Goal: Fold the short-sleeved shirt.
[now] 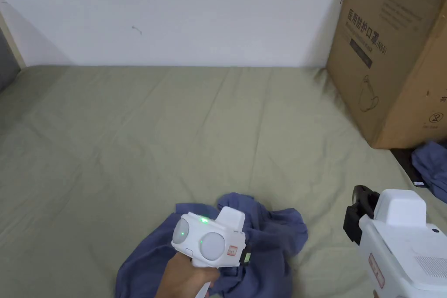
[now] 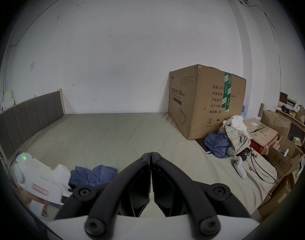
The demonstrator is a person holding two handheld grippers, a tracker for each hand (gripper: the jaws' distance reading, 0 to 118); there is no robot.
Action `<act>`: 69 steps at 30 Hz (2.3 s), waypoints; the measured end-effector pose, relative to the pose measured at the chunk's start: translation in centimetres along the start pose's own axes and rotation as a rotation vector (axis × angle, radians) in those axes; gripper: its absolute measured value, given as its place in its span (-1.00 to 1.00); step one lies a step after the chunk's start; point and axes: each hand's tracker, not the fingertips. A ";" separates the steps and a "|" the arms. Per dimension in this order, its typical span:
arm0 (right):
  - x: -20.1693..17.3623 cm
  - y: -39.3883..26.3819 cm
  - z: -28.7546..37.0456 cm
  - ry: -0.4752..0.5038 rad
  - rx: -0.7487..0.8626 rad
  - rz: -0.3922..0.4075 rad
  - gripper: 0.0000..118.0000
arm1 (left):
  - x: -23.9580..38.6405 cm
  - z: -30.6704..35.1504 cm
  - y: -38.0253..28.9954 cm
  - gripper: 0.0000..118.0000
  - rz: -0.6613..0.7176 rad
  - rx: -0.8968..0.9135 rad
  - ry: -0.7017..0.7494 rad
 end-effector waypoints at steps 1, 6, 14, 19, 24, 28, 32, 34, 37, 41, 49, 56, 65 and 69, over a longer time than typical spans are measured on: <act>-0.2 -0.1 0.1 0.004 -0.002 0.001 -1.00 | -0.2 -0.6 -0.2 -0.95 0.010 -0.017 0.013; -1.0 -0.1 0.3 0.022 -0.006 0.008 -1.00 | -0.6 0.5 0.1 -0.61 0.074 0.030 -0.003; -1.5 1.6 1.4 0.027 0.040 0.014 -1.00 | -1.7 10.8 1.7 0.93 0.216 0.400 0.059; -1.8 2.9 2.2 0.026 0.081 0.011 -1.00 | -2.9 17.8 1.4 0.93 0.197 0.621 0.149; -2.4 4.1 2.8 0.030 0.120 0.012 -1.00 | -4.2 22.0 -0.2 0.92 0.138 0.768 0.320; -2.8 4.6 3.1 0.037 0.140 0.014 -1.00 | -5.5 23.3 -1.2 0.83 0.148 0.822 0.450; -3.3 4.9 3.4 0.046 0.158 0.019 -1.00 | -6.8 24.0 -2.3 0.41 0.185 0.883 0.518; -3.5 5.0 3.4 0.048 0.163 0.020 -1.00 | -7.3 24.1 -2.9 -0.16 0.203 0.899 0.510; -3.7 5.1 3.4 0.054 0.166 0.022 -1.00 | -7.9 24.1 -3.3 -0.99 0.186 0.895 0.479; -3.8 5.1 3.3 0.061 0.165 0.024 -1.00 | -8.1 23.7 -3.3 -1.00 0.181 0.865 0.492; -3.7 4.6 2.9 0.061 0.148 0.029 -1.00 | -9.8 21.4 -3.6 -1.00 0.245 0.618 0.447; -3.6 3.7 2.0 0.065 0.116 0.021 -1.00 | -12.7 15.9 -7.5 -1.00 0.402 0.339 0.352; -4.0 2.4 0.9 0.086 0.074 0.025 -1.00 | -13.6 11.3 -12.2 -0.04 0.527 0.171 0.299; -4.1 1.9 0.3 0.095 0.053 0.027 -1.00 | -13.7 9.6 -12.6 0.80 0.560 0.125 0.363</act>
